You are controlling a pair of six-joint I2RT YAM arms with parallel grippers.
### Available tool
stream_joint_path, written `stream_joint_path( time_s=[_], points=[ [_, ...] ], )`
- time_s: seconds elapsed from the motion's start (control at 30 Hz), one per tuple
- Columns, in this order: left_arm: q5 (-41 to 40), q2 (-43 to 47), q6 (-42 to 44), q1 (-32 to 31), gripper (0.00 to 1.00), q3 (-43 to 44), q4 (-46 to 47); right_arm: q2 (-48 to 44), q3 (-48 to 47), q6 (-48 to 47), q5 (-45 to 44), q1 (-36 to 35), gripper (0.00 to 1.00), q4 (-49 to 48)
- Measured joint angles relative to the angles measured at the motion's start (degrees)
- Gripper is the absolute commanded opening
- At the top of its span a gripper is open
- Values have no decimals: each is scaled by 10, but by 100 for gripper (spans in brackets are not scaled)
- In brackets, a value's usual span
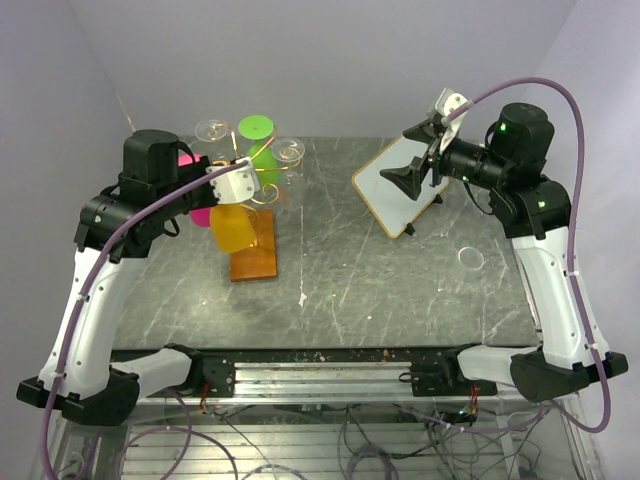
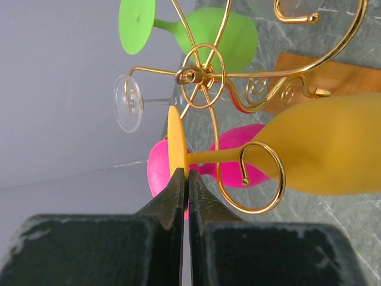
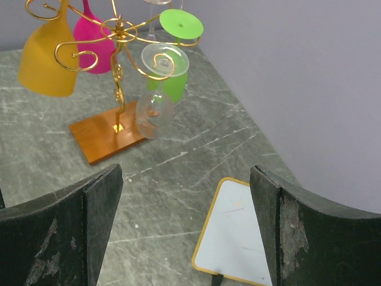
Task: Place the wine glass upside down on the wine glass rack
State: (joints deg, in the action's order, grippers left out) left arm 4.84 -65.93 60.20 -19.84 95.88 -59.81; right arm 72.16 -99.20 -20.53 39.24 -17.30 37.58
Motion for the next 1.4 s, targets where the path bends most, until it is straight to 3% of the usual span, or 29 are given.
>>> stream_joint_path(
  time_s=[1.0, 1.4],
  points=[
    [-27, 22, 24, -3, 7, 13, -58, -4, 3, 0, 2, 8, 88, 0],
    [10, 24, 36, -3, 7, 23, -73, -10, 5, 0, 3, 13, 88, 0]
  ],
)
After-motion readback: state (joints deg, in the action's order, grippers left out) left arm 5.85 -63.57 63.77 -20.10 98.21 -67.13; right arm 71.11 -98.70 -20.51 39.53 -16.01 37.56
